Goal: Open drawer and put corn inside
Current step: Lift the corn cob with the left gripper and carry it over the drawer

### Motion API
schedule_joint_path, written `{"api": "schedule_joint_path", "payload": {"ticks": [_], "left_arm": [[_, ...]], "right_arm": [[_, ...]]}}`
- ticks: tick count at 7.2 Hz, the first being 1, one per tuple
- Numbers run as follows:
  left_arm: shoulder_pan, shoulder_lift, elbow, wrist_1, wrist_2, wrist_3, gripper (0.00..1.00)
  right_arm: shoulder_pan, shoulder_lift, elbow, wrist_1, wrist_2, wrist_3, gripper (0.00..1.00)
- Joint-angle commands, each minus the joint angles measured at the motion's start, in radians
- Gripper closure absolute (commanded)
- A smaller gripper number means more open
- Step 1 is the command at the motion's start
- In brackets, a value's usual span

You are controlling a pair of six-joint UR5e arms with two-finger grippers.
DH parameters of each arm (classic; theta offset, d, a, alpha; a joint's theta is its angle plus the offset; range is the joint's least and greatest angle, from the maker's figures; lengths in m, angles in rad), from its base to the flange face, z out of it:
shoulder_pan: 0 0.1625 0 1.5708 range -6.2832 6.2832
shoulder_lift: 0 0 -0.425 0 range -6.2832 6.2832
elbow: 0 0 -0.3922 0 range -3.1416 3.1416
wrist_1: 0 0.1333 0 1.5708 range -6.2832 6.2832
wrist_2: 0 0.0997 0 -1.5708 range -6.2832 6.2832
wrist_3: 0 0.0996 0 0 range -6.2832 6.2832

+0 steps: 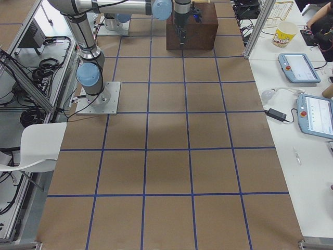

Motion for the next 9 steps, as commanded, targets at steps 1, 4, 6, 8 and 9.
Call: {"api": "schedule_joint_path", "payload": {"ticks": [1, 4, 6, 8, 9], "left_arm": [[-0.028, 0.062, 0.045, -0.031, 0.013, -0.042, 1.0], [-0.103, 0.187, 0.057, -0.111, 0.014, -0.246, 1.0], [-0.174, 0.256, 0.057, -0.166, 0.014, -0.408, 1.0], [-0.269, 0.293, 0.056, -0.194, 0.013, -0.571, 1.0], [-0.307, 0.304, 0.056, -0.208, 0.011, -0.641, 1.0]], "right_arm": [[-0.003, 0.0, 0.0, 0.0, 0.0, 0.0, 0.0], [0.0, 0.0, 0.0, 0.0, 0.0, 0.0, 0.0], [0.0, 0.0, 0.0, 0.0, 0.0, 0.0, 0.0], [0.0, 0.0, 0.001, 0.0, 0.002, 0.0, 0.0], [0.0, 0.0, 0.0, 0.0, 0.002, 0.0, 0.0]]}}
